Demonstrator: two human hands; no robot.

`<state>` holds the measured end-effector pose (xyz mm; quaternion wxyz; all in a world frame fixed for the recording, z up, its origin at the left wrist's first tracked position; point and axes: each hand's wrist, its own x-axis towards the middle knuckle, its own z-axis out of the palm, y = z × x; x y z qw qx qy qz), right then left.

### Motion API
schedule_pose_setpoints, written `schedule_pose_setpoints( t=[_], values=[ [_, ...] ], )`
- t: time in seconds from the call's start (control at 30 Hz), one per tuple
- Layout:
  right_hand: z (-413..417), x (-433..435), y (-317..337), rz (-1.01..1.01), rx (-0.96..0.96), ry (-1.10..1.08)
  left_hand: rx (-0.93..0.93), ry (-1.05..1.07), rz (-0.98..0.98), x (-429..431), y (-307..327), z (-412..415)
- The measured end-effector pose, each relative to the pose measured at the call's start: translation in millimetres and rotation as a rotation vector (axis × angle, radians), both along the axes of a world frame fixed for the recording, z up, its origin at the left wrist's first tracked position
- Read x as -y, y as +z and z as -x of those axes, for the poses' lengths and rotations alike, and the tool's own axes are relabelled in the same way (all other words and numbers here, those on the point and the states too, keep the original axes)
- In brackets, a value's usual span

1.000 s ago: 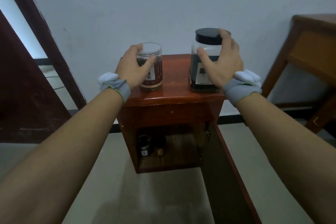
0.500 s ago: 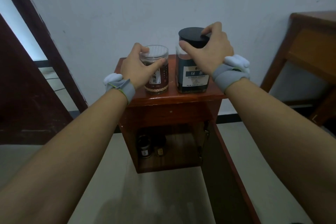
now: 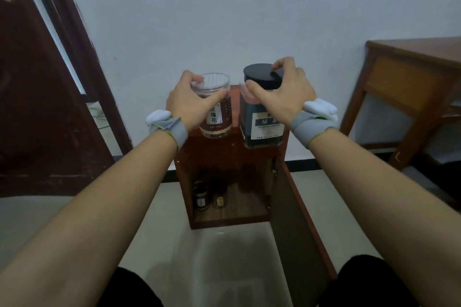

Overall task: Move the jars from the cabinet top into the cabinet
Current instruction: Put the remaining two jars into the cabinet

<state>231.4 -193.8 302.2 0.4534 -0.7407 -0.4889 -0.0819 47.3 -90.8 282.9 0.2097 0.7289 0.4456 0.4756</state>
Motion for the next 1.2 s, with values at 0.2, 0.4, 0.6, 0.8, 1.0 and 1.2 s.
schedule_pose_setpoints(
  t=[0.2,0.4,0.6,0.8,1.0,1.2],
  values=[
    [18.4,46.5,2.4,-0.010,0.002,-0.007,0.019,-0.018,0.000,44.4,4.4,18.4],
    [27.5,70.5,-27.9,0.018,0.003,-0.015,-0.002,-0.038,0.018,69.2,-21.7,26.5],
    [27.7,67.8,-103.9,0.104,-0.027,-0.029,-0.063,-0.086,0.077,67.9,-95.5,23.8],
    [15.3,45.9,-185.8,0.272,-0.047,-0.020,-0.176,-0.127,0.199,40.3,-178.5,14.3],
    [-4.5,9.3,-273.0,0.371,-0.132,0.010,-0.245,-0.155,0.311,4.2,-268.0,-3.4],
    [-27.4,-41.4,-352.8,0.442,-0.240,0.012,-0.301,-0.171,0.426,-40.8,-348.8,-23.1]
  ],
)
